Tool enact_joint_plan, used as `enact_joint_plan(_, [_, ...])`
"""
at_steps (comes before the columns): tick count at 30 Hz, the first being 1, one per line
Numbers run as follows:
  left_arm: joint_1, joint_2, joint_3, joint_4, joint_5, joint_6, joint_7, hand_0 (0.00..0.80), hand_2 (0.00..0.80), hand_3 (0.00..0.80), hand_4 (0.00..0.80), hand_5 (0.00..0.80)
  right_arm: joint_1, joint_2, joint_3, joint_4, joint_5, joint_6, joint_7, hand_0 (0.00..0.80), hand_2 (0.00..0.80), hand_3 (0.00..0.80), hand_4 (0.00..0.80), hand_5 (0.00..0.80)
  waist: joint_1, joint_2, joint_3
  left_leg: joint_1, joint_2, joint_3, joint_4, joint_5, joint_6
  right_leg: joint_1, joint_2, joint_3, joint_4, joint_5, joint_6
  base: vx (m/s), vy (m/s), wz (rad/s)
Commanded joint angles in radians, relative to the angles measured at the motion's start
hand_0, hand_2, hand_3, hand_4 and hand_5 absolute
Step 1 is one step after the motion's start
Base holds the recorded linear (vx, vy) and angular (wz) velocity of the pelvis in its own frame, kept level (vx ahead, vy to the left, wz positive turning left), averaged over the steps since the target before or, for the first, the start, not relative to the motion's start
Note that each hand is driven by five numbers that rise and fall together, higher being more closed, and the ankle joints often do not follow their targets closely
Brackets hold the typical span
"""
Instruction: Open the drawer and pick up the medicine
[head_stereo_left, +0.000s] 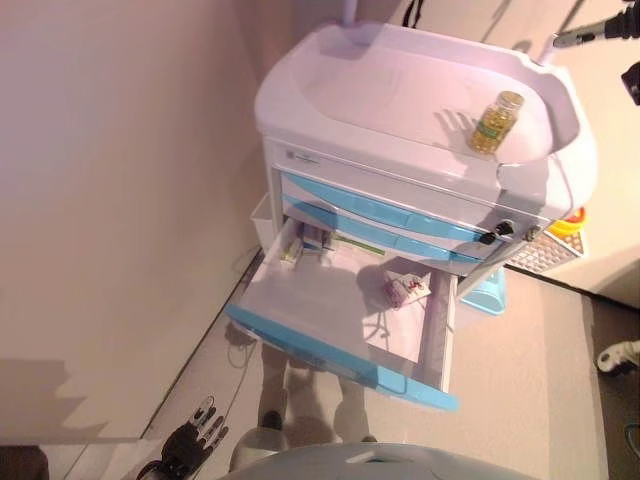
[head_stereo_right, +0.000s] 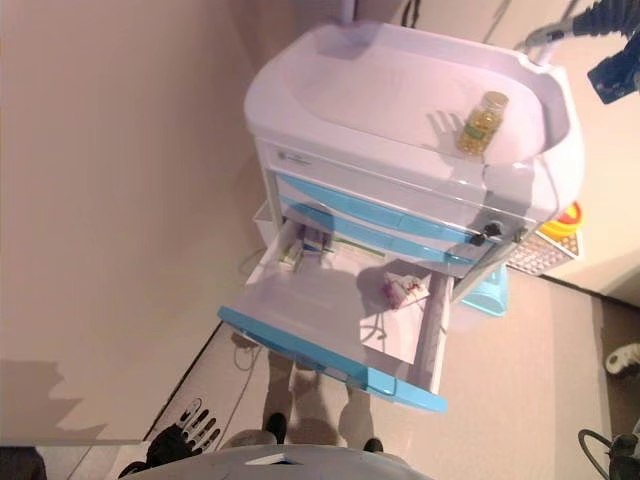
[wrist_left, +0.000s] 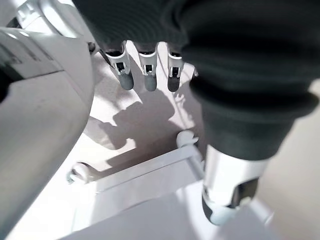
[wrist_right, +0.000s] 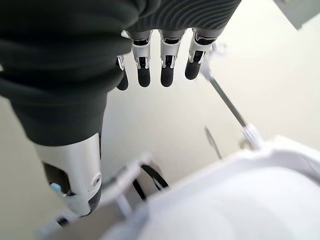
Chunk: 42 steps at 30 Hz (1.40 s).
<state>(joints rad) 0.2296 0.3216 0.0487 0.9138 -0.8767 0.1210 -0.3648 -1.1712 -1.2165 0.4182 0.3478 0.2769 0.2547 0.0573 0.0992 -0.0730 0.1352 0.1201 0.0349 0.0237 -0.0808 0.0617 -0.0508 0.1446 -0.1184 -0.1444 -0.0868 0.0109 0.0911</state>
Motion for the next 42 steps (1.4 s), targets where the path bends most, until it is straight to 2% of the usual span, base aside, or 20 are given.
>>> enact_joint_plan(1, [-0.006,0.049,-0.089,-0.02,0.181,-0.066,-0.023,0.0,0.0,0.0,0.0,0.0,0.08,-0.075,-0.081,-0.129,0.068,-0.036,-0.067,0.0,0.0,0.0,0.0,0.0,-0.006,0.0,-0.061,-0.047,0.002,-0.023,0.075,-0.096,-0.003,-0.066,-0.017,-0.025,0.1,-0.01,0.043,-0.058,-0.022,-0.13])
enact_joint_plan(7, [-0.052,0.066,-0.159,-0.051,0.468,-0.157,0.035,0.0,0.0,0.0,0.0,0.0,0.567,0.018,-0.453,-0.446,0.152,-0.079,-0.021,0.0,0.0,0.0,0.0,0.0,-0.088,0.018,-0.062,-0.041,0.016,0.026,0.083,-0.105,-0.005,-0.089,-0.012,0.025,0.106,-0.01,0.049,-0.048,-0.013,-0.18])
enact_joint_plan(11, [-0.085,0.08,-0.22,-0.08,0.592,-0.187,0.077,0.0,0.0,0.0,0.0,0.0,0.826,0.146,-0.57,-0.594,0.151,-0.135,0.057,0.0,0.0,0.0,0.0,0.0,-0.126,0.034,-0.054,-0.032,0.024,0.058,0.084,-0.109,-0.006,-0.099,-0.01,0.053,0.11,-0.009,0.053,-0.031,-0.002,-0.29])
enact_joint_plan(15, [-0.132,0.101,-0.292,-0.107,0.733,-0.216,0.131,0.0,0.0,0.0,0.0,0.0,0.969,0.268,-0.56,-0.665,0.191,-0.144,0.139,0.0,0.0,0.0,0.0,0.0,-0.169,0.047,-0.038,-0.023,0.03,0.093,0.097,-0.121,-0.006,-0.111,-0.011,0.081,0.118,-0.006,0.058,-0.026,-0.008,-0.28])
enact_joint_plan(18, [-0.161,0.11,-0.336,-0.121,0.792,-0.236,0.156,0.0,0.0,0.0,0.0,0.0,1.044,0.33,-0.539,-0.662,0.222,-0.182,0.209,0.0,0.0,0.0,0.0,0.0,-0.195,0.057,-0.029,-0.016,0.034,0.12,0.102,-0.125,-0.007,-0.119,-0.01,0.092,0.121,-0.004,0.063,-0.02,0.006,-0.26])
enact_joint_plan(21, [-0.191,0.121,-0.367,-0.14,0.849,-0.229,0.189,0.0,0.0,0.0,0.0,0.0,1.093,0.359,-0.509,-0.671,0.246,-0.203,0.263,0.0,0.0,0.0,0.0,0.0,-0.217,0.065,-0.019,-0.013,0.036,0.138,0.105,-0.125,-0.007,-0.128,-0.01,0.104,0.126,-0.002,0.067,-0.025,0.014,-0.23])
enact_joint_plan(23, [-0.217,0.131,-0.383,-0.141,0.884,-0.229,0.203,0.0,0.0,0.0,0.0,0.0,1.12,0.373,-0.494,-0.678,0.307,-0.191,0.297,0.0,0.0,0.0,0.0,0.0,-0.23,0.068,-0.013,-0.014,0.036,0.149,0.109,-0.127,-0.007,-0.136,-0.01,0.111,0.128,0.001,0.07,-0.022,0.011,-0.19])
enact_joint_plan(25, [-0.243,0.139,-0.402,-0.138,0.91,-0.23,0.224,0.0,0.0,0.0,0.0,0.0,1.137,0.388,-0.466,-0.677,0.286,-0.224,0.327,0.0,0.0,0.0,0.0,0.0,-0.245,0.071,-0.005,-0.014,0.035,0.163,0.115,-0.129,-0.007,-0.144,-0.011,0.116,0.13,0.004,0.073,-0.016,0.016,-0.12])
enact_joint_plan(27, [-0.27,0.144,-0.416,-0.133,0.923,-0.223,0.242,0.0,0.0,0.0,0.0,0.0,1.145,0.39,-0.447,-0.681,0.368,-0.198,0.362,0.0,0.0,0.0,0.0,0.0,-0.259,0.076,0.005,-0.018,0.035,0.173,0.12,-0.13,-0.006,-0.156,-0.011,0.126,0.135,0.006,0.076,-0.024,0.029,-0.09])
enact_joint_plan(30, [-0.323,0.176,-0.433,-0.098,0.913,-0.24,0.253,0.0,0.0,0.0,0.0,0.0,1.137,0.411,-0.388,-0.673,0.414,-0.163,0.437,0.0,0.0,0.0,0.0,0.0,-0.285,0.085,0.026,-0.035,0.029,0.193,0.138,-0.134,-0.004,-0.188,-0.014,0.144,0.149,0.009,0.08,-0.058,0.06,-0.21])
enact_joint_plan(32, [-0.35,0.191,-0.436,-0.078,0.896,-0.256,0.269,0.0,0.0,0.0,0.0,0.0,1.124,0.4,-0.359,-0.677,0.419,-0.18,0.501,0.0,0.0,0.0,0.0,0.0,-0.305,0.091,0.054,-0.051,0.026,0.21,0.151,-0.135,-0.003,-0.216,-0.017,0.158,0.159,0.014,0.083,-0.11,0.101,-0.28])
enact_joint_plan(38, [-0.427,0.229,-0.442,-0.005,0.82,-0.311,0.314,0.0,0.0,0.0,0.0,0.0,1.06,0.387,-0.298,-0.672,0.618,-0.077,0.695,0.0,0.0,0.0,0.0,0.0,-0.357,0.106,0.149,-0.094,0.014,0.256,0.199,-0.144,-0.003,-0.281,-0.025,0.211,0.18,0.027,0.083,-0.108,0.154,-0.41])
enact_joint_plan(39, [-0.446,0.237,-0.443,0.007,0.806,-0.317,0.319,0.0,0.0,0.0,0.0,0.0,1.049,0.387,-0.285,-0.669,0.609,-0.07,0.744,0.0,0.0,0.0,0.0,0.0,-0.366,0.109,0.168,-0.108,0.011,0.265,0.217,-0.148,-0.004,-0.293,-0.028,0.221,0.182,0.03,0.083,-0.082,0.143,-0.46])
enact_joint_plan(42, [-0.483,0.259,-0.444,0.032,0.77,-0.33,0.321,0.0,0.0,0.0,0.0,0.0,1.04,0.368,-0.257,-0.675,0.608,-0.052,0.789,0.0,0.0,0.0,0.0,0.0,-0.38,0.107,0.204,-0.134,0.004,0.276,0.249,-0.155,-0.003,-0.316,-0.033,0.241,0.184,0.04,0.082,-0.065,0.113,-0.36])
